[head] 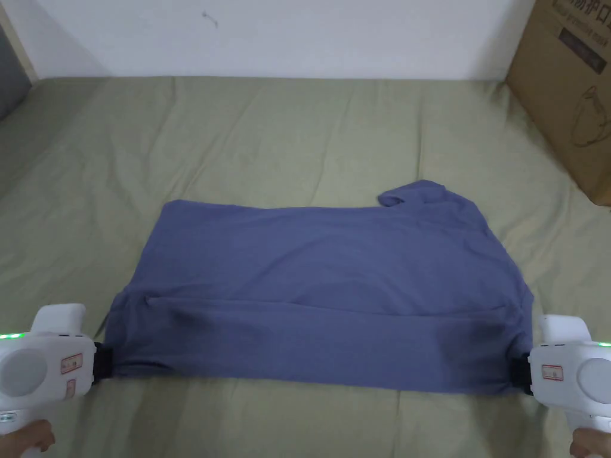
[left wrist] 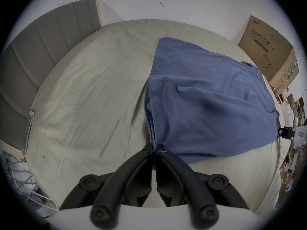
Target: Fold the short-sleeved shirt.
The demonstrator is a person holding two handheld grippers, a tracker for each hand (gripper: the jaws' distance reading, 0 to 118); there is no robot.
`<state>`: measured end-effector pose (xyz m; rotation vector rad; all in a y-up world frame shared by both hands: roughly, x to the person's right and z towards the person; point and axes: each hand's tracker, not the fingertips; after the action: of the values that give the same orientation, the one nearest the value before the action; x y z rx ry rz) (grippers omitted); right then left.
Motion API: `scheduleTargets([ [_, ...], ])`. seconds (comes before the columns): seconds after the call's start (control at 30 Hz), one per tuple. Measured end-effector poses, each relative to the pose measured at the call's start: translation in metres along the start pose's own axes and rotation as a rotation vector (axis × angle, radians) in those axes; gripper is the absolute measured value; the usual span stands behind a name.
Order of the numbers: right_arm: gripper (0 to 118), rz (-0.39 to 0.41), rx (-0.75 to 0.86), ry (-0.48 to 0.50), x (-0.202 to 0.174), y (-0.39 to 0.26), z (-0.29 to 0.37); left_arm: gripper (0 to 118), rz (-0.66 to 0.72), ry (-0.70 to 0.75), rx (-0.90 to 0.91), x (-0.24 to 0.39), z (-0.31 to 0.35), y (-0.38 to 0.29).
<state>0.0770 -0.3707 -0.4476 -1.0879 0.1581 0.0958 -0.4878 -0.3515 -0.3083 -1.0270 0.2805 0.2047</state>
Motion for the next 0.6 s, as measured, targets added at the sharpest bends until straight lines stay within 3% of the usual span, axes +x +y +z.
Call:
scheduleTargets([
  [0.17,5,-0.111,0.048,0.066,0.025,0.003,0.034,2,-0.002,-0.031,0.033,-0.006,0.03,0.0],
  [0.33,5,-0.093,0.048,0.076,0.042,-0.02,0.072,2,-0.043,-0.029,0.049,-0.005,0.065,-0.022],
  [0.6,5,-0.126,-0.06,0.07,0.053,-0.12,0.085,2,-0.078,0.011,-0.085,-0.002,0.074,-0.114],
])
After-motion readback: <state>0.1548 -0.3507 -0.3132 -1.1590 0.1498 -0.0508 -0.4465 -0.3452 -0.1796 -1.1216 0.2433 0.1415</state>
